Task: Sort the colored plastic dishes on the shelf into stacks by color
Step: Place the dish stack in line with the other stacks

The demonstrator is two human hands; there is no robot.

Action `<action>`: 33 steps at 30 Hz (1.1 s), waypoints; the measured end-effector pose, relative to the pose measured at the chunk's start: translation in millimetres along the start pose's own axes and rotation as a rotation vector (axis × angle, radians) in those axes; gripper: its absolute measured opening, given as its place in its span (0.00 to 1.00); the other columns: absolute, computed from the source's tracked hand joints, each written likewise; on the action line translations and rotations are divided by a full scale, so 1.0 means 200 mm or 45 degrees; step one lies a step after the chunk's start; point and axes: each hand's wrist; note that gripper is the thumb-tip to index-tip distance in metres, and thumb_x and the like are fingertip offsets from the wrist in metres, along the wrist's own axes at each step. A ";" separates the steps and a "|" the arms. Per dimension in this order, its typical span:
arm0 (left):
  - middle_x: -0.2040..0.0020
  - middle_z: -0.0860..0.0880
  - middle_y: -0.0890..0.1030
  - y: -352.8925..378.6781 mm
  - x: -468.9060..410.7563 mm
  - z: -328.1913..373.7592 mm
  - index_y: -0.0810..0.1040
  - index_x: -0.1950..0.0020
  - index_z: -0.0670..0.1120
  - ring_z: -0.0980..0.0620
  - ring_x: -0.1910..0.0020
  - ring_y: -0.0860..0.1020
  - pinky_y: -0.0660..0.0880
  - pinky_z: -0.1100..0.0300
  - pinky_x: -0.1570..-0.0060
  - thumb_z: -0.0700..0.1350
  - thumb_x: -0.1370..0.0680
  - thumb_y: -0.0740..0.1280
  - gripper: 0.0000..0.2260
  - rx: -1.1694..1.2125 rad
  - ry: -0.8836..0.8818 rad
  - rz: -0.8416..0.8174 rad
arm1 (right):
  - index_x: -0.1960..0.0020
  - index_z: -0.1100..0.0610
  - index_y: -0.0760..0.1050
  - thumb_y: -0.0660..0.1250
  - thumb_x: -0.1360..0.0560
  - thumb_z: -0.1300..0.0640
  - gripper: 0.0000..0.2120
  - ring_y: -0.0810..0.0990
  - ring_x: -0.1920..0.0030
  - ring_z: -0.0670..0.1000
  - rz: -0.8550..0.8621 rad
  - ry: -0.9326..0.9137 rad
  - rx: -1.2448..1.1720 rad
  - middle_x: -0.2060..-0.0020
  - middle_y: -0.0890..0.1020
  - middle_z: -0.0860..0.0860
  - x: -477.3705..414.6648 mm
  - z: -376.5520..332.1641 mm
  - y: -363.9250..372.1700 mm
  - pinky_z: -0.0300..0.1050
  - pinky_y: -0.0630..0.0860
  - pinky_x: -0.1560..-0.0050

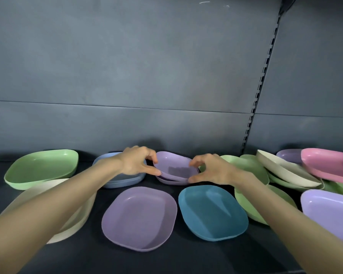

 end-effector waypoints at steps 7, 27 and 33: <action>0.32 0.53 0.72 -0.05 -0.01 0.03 0.68 0.31 0.52 0.52 0.32 0.68 0.63 0.53 0.34 0.62 0.30 0.71 0.31 -0.214 -0.032 -0.092 | 0.34 0.49 0.70 0.74 0.34 0.41 0.32 0.73 0.38 0.51 0.016 0.028 0.076 0.39 0.76 0.47 -0.02 -0.01 0.00 0.44 0.66 0.37; 0.35 0.57 0.72 -0.01 -0.11 0.02 0.69 0.32 0.51 0.52 0.34 0.70 0.68 0.53 0.34 0.68 0.41 0.74 0.42 -0.076 -0.160 -0.340 | 0.30 0.41 0.60 0.74 0.49 0.31 0.51 0.66 0.33 0.55 -0.254 0.206 0.086 0.34 0.71 0.46 -0.12 0.01 -0.02 0.51 0.64 0.33; 0.38 0.58 0.75 -0.03 -0.08 0.01 0.72 0.35 0.52 0.55 0.36 0.72 0.69 0.54 0.35 0.68 0.46 0.74 0.43 0.048 -0.142 -0.273 | 0.31 0.43 0.63 0.78 0.44 0.38 0.45 0.68 0.36 0.53 -0.139 0.135 -0.026 0.38 0.73 0.45 -0.12 0.00 -0.02 0.47 0.63 0.35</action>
Point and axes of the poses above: each hand's wrist, its own x-axis away from the middle knuckle, its own y-axis out of the palm, z = x × y
